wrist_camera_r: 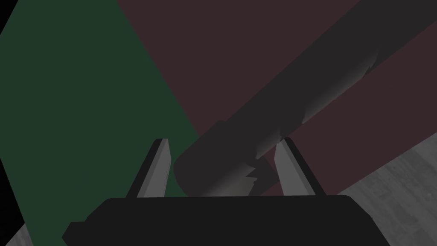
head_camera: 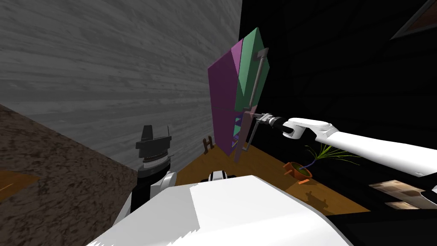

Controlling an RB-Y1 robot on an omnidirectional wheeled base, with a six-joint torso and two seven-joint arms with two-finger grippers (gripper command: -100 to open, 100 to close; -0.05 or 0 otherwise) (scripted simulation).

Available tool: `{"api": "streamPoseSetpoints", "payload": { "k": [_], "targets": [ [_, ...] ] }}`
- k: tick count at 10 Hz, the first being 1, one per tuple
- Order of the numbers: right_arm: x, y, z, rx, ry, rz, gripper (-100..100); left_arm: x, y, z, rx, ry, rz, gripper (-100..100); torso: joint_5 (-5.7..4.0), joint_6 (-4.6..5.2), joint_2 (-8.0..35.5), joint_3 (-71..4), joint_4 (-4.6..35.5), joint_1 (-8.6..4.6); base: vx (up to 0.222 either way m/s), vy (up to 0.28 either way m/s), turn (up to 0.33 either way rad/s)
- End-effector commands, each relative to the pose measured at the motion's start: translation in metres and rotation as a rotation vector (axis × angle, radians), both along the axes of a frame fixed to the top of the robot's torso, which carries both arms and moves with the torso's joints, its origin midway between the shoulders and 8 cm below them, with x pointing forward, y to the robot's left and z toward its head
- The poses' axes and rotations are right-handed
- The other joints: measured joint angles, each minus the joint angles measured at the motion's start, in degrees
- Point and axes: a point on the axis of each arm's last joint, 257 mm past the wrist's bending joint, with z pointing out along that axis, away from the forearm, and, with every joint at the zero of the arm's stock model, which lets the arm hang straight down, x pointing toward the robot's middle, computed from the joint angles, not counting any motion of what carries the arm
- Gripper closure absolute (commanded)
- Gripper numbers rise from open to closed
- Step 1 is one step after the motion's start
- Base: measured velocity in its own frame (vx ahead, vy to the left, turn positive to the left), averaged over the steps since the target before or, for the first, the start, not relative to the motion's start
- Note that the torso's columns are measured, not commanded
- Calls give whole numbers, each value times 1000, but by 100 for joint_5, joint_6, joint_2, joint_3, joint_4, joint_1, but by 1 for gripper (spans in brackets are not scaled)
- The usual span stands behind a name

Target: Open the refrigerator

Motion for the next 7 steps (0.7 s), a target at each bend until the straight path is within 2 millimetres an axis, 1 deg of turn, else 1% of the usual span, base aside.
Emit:
{"api": "streamPoseSetpoints", "payload": {
  "k": [1,2,3,4,5,6,7],
  "targets": [
    [4,15,7,-5,-8,36,100,0,0,0,0,0,0,0,-1,-8,10,7,-3,6,-202,-316,206],
    [4,15,7,-5,-8,36,100,0,0,0,0,0,0,0,-4,-10,18,13,-3,0,-147,-255,106],
    [4,24,6,-5,-7,58,100,0,0,0,0,0,0,0,-2,6,10,10,-3,15,-125,-259,88],
    [4,24,6,-5,-7,58,100,0,0,0,0,0,0,0,0,-3,9,7,-3,9,-116,-225,67],
    [4,33,6,-4,-6,80,100,0,0,0,0,0,0,0,-1,-1,9,8,-3,17,-175,-248,117],
    [5,42,6,-4,-4,101,100,0,0,0,0,0,0,0,-4,-5,34,22,-3,9,-202,-330,212],
    [5,42,6,-4,-4,101,100,0,0,0,0,0,0,0,-9,-2,51,36,4,-6,-158,-256,112]
  ]
}}
